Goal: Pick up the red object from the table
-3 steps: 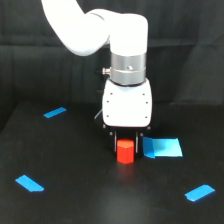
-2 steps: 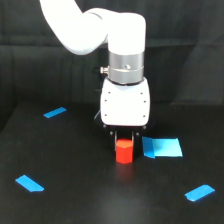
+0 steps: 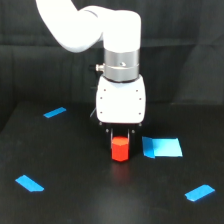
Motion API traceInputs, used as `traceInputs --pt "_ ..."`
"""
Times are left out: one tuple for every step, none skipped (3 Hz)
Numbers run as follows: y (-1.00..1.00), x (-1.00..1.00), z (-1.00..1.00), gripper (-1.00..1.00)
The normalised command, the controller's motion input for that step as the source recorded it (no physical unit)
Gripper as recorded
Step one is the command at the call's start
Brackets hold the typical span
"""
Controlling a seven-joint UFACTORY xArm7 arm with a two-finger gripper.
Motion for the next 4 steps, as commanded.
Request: traceInputs --pt "0.07 -0.62 0.99 -1.00" --pt "-0.01 -0.48 1.00 -1.00" --pt "-0.04 -0.24 1.00 -0.91" --pt "-0.01 -0.14 0.95 -1.00"
